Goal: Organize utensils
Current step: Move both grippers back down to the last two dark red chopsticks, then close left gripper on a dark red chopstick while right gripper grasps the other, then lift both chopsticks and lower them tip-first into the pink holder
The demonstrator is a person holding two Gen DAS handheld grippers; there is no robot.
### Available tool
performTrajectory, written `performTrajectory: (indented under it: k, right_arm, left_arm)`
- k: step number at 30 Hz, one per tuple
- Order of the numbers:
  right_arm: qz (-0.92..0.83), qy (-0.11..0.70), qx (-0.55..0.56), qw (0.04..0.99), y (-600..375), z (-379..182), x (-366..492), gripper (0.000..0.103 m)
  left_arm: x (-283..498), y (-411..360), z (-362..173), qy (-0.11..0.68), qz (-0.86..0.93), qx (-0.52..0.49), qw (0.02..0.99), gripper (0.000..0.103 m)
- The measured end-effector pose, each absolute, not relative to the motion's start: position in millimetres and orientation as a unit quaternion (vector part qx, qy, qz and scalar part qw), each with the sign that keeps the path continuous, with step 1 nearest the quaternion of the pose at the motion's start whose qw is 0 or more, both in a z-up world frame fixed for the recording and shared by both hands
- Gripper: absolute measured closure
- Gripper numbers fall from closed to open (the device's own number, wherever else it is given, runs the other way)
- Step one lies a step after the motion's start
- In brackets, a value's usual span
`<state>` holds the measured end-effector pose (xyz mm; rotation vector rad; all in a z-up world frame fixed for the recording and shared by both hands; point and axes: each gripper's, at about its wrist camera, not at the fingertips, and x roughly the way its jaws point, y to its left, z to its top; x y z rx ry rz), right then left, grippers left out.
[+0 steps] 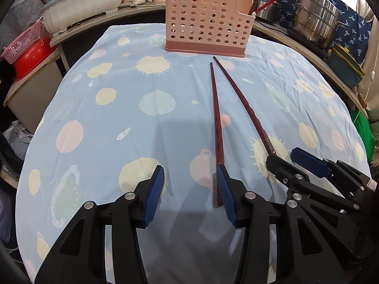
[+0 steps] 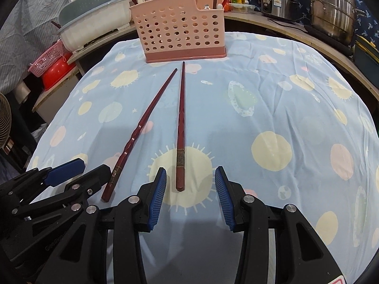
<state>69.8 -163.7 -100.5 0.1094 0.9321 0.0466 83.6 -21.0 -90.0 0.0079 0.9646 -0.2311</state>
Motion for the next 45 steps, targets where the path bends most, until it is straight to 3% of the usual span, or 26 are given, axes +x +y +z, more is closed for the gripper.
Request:
performTrajectory:
  k: [7, 17, 29, 37, 40, 45]
  right_arm:
    - [0.024, 0.451, 0.048, 0.891, -162.9, -101.6, 74.5, 0.066]
    - [0.01, 0.453, 0.047, 0.89, -171.4, -103.9, 76.2, 0.094]
    - [0.007, 0.454, 0.064, 0.889, -183.5, -103.7, 60.2, 0.096]
    - [0.008, 0.453, 0.067, 0.889, -185.3, -102.7, 50.6, 0.096]
    - [0.009, 0.452, 0.067, 0.889, -185.4, -101.5, 46.2, 0.096]
    - [0.011, 0.447, 0.069, 0.892, -186.9, -95.3, 38.7, 0.096]
  left_arm:
    - [81.9, -20.5, -90.5, 0.466, -0.116, 0.003, 0.877, 0.059]
    - [81.0, -24.9, -90.6, 0.466, -0.122, 0.007, 0.876, 0.059]
    - [75.4, -37.0, -94.0, 0.466, -0.137, 0.014, 0.874, 0.06]
    - [76.6, -37.3, -94.1, 0.468, -0.143, 0.01, 0.872, 0.089]
    - [76.9, -36.8, -93.6, 0.469, -0.144, 0.01, 0.871, 0.095]
    - [74.8, -34.9, -89.1, 0.467, -0.141, 0.007, 0.873, 0.096]
